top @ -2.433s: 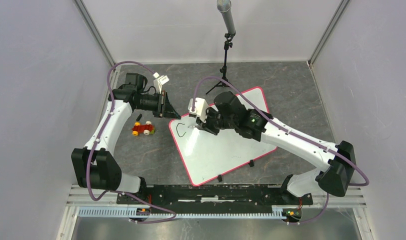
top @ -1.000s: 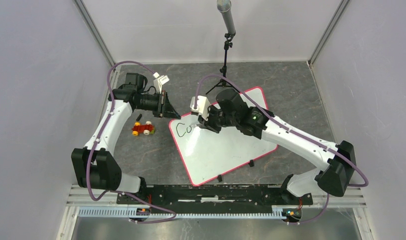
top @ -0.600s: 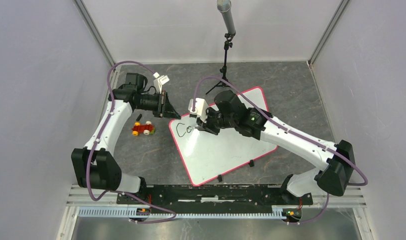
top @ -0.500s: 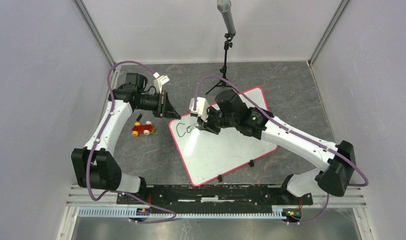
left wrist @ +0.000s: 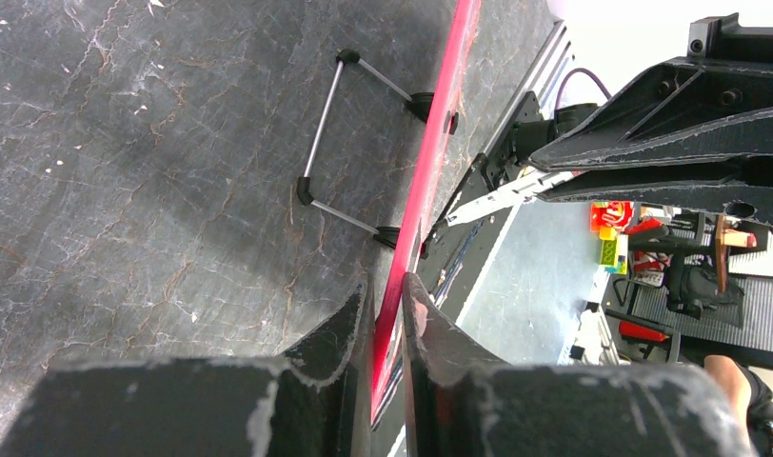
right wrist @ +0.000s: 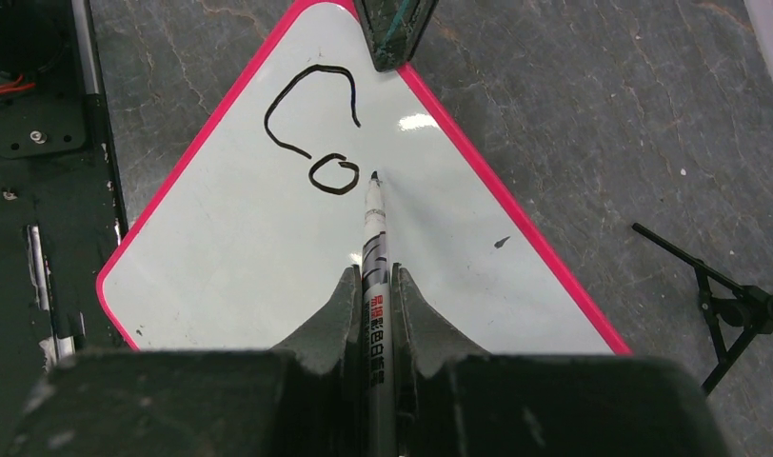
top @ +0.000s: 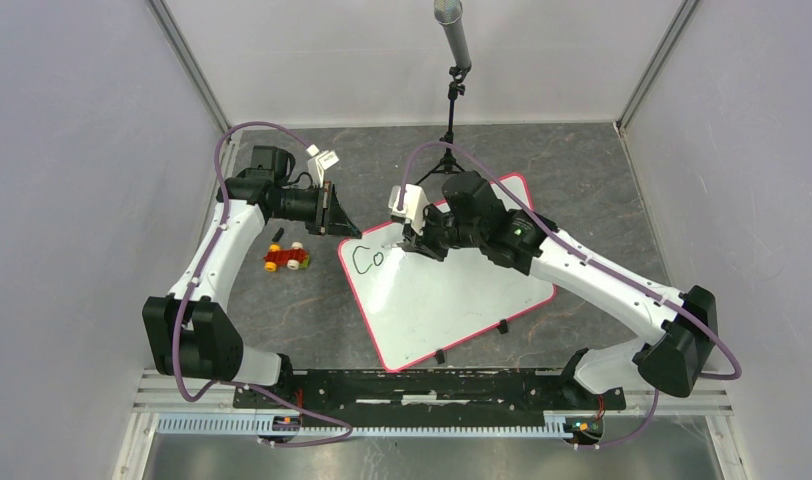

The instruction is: Write a sentence on the whiteboard

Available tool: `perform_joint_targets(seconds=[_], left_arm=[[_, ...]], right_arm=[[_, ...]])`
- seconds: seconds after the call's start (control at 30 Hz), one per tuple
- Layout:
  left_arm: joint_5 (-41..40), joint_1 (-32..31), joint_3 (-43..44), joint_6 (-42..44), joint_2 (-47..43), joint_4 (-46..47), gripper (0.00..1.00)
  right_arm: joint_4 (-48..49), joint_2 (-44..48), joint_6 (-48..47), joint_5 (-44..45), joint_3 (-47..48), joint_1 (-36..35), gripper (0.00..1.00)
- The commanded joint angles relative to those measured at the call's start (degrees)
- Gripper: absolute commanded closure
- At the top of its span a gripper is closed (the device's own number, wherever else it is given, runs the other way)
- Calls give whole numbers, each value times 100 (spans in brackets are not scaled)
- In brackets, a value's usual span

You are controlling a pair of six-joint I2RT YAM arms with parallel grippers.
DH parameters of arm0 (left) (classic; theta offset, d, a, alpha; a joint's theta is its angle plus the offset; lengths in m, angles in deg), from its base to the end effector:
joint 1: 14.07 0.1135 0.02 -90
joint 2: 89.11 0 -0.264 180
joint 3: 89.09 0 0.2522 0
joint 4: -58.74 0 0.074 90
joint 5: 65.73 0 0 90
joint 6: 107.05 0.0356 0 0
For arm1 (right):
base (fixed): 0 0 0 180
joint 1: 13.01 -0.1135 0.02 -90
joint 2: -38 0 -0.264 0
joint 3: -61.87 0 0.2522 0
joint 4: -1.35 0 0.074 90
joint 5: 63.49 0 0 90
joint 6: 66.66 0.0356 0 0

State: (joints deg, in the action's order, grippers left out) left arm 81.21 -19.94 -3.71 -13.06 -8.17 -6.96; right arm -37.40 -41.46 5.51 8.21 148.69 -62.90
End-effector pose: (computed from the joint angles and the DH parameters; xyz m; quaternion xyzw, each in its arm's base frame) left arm 0.2703 -0.0578 0.3118 0.1911 0.8382 -0.4653 0.2106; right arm 0.1937 0.2472 0.3492 -0.5443 0.6716 0.2667 0.4261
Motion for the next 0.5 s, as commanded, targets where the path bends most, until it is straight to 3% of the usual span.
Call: perform_joint_targets(seconds=[0.0,0.47], left_arm=[[-61,-90,152,324,-41,-36,98],[-61,-91,179,320,-11,-40,98]], right_arm=[[95,-16,42,-169,-22,-31,100],[203,6,-37,183,-175,70,100]])
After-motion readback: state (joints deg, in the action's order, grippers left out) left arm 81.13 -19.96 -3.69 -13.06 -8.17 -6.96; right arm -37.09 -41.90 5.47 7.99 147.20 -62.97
